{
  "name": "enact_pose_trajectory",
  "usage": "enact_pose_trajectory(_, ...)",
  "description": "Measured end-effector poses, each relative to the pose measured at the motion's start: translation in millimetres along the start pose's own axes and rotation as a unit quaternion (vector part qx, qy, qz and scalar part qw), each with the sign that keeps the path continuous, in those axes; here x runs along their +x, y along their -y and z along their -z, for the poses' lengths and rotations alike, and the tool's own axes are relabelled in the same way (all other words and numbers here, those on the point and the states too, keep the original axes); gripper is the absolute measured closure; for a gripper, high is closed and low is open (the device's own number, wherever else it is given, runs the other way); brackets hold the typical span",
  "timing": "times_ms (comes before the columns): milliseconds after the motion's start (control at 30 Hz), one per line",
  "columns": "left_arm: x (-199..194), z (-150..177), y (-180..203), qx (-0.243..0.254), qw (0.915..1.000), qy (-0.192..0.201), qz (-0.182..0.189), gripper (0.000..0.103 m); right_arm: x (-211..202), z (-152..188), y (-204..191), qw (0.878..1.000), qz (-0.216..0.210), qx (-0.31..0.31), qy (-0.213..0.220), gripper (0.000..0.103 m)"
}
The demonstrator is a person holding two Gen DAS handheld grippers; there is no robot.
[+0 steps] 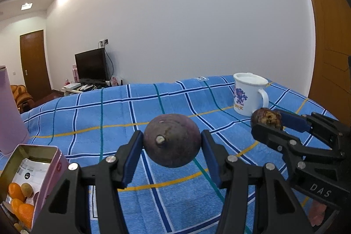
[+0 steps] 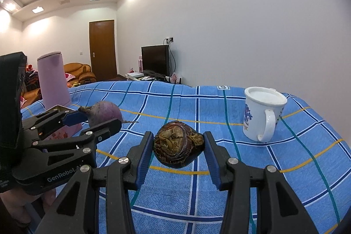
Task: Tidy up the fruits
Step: 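Lift the purple and brown fruits and carry both over the pink tin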
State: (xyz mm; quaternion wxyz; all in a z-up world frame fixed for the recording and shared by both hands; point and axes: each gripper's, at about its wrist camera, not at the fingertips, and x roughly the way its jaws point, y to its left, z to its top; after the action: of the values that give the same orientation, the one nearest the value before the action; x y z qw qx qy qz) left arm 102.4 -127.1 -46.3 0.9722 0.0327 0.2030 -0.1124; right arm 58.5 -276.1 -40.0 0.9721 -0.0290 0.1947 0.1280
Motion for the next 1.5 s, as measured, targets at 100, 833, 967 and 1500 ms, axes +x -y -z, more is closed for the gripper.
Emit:
enact_pose_trajectory(100,-3,1,0,-0.001,1.0,0.006,-0.003,0.047,-2,1,0,1.0,0.001,0.0,0.004,0.055)
enact_pose_trajectory(833,-11,3,-3,-0.003,0.9998,0.014,-0.014,0.047,-10,0,-5,1.0,0.008,-0.01,0.023,0.055)
enact_pose_trajectory(967,-11,4,-5,-0.006,0.9998,0.009,-0.017,0.047,-9,0,-11,1.0,0.006,-0.021,0.02,0.055)
enact_pose_trajectory(1500,-23,11,-27,-0.015,0.9993,-0.005,-0.033,0.047,-9,1,-41,0.999,-0.016,-0.03,0.015,0.055)
